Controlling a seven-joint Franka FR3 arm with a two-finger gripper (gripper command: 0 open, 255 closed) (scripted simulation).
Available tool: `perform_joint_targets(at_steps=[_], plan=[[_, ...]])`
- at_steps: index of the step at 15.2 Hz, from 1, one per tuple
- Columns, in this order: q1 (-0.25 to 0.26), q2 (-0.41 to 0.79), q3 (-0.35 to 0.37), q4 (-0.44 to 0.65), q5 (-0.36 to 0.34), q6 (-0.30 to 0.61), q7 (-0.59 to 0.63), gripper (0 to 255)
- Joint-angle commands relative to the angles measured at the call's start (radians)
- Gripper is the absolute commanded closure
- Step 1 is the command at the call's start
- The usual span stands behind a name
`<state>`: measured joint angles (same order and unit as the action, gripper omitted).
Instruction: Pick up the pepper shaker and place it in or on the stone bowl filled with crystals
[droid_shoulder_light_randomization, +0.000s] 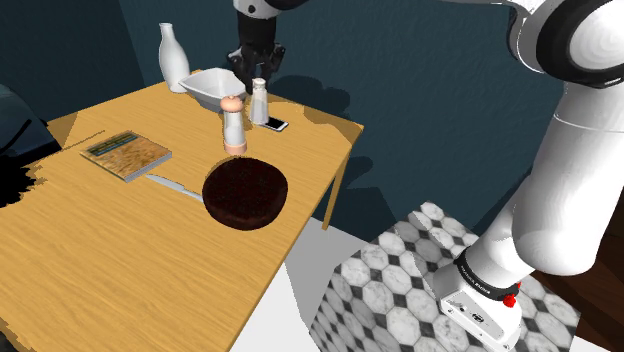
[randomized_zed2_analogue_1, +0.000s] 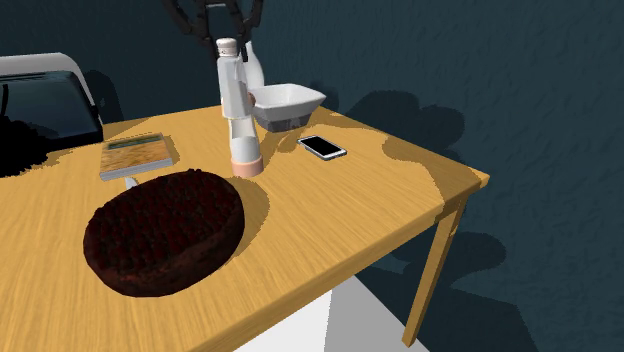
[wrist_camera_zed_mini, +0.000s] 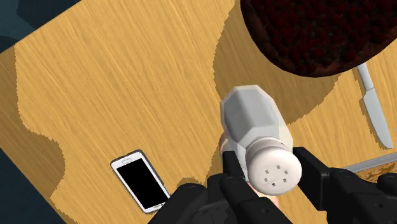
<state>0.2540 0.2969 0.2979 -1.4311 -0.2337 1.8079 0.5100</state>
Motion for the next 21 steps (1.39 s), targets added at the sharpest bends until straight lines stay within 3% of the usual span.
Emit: perform_joint_targets(at_steps=[1,10,21], plan=[[0.022,-0.031,0.014,-0.026,0.002,-0.011,0.037,255],[0.134,-0.1,0.086,-0.058,-0.002,-0.077,0.214,255],[0.124,-0.106,0.081,-0.214,-0.007,0.071,0.236,255]])
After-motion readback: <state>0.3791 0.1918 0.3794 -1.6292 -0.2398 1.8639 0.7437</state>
